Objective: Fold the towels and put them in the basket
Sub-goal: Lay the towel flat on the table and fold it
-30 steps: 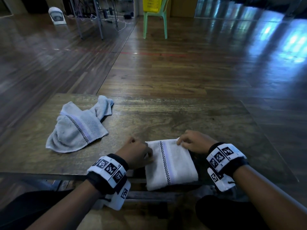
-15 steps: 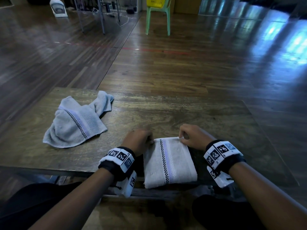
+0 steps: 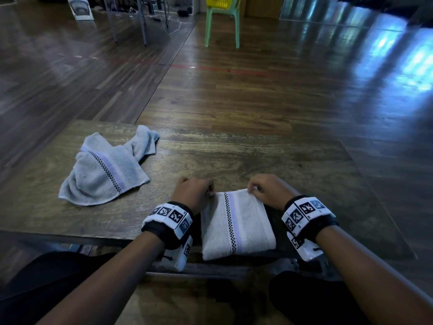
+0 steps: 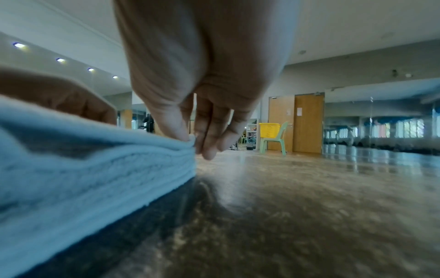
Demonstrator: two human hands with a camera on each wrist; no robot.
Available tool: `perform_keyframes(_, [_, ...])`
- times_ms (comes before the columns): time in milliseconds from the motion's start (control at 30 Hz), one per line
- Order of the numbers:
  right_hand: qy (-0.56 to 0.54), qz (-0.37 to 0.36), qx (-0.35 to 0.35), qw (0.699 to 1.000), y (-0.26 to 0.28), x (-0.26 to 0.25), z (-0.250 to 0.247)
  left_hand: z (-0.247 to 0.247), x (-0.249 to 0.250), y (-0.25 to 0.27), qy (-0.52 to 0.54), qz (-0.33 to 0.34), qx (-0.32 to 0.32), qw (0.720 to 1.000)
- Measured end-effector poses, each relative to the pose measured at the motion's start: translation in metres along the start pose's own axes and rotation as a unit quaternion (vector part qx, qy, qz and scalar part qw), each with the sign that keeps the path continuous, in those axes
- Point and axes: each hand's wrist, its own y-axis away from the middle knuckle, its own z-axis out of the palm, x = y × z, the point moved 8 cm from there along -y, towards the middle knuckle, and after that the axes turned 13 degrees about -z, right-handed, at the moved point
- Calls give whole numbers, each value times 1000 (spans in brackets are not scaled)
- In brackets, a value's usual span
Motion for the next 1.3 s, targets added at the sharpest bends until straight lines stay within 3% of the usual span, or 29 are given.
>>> perform_keyframes(167, [223,-35,-40,973,6,-28,5,-11,24,23,3,39,39,998])
perform_keyframes(267, [268,-35,-63,961,15,-40,18,1,38,42,-37,65,14,997])
perform_keyframes(500, [171,56,-94,979,37,-35,39,44,35,68,-30,30,-67,997])
perform_keyframes(767, [51,127,-58,989,44,-25,58,51,26,53,-13,-5,-84,996])
perform_keyframes(967, [51,138,-46,988,44,-17,54,47,19,49,-33,-14,-71,997])
perform_keyframes(1167, [80,169,-29,982,53,-5,37,29,-16,45,-58,-74,-76,993])
perform_keyframes(1300, [118,183,17,976,61,-3,11,8,-29,45,48,-114,-48,991])
